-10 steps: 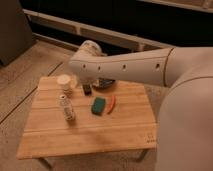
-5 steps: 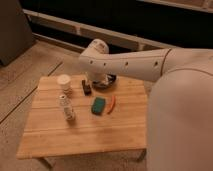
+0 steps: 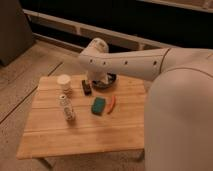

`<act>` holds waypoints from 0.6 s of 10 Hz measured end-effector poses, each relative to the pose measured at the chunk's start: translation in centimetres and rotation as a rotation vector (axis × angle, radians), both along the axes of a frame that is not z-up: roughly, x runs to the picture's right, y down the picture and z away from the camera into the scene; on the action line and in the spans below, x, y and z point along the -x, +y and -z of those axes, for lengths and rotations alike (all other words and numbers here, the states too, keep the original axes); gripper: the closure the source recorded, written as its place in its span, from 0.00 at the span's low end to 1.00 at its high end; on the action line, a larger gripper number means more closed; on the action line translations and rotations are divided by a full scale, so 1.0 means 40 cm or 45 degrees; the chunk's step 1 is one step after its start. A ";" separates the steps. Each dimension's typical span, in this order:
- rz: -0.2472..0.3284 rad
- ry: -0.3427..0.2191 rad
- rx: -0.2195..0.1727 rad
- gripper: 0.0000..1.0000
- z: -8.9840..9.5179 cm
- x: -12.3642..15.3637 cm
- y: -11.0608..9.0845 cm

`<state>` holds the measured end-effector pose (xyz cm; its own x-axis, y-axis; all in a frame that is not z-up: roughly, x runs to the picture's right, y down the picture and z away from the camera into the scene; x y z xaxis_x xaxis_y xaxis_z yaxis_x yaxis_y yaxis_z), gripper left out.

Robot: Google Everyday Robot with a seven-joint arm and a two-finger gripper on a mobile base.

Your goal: Drag the ceramic bowl in a circle

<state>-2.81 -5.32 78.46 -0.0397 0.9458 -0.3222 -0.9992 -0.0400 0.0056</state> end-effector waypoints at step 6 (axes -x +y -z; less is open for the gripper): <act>-0.202 0.132 0.030 0.35 -0.127 -0.168 -0.102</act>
<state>3.90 -9.39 83.54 -0.2218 0.9175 -0.3303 -0.9744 -0.1956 0.1110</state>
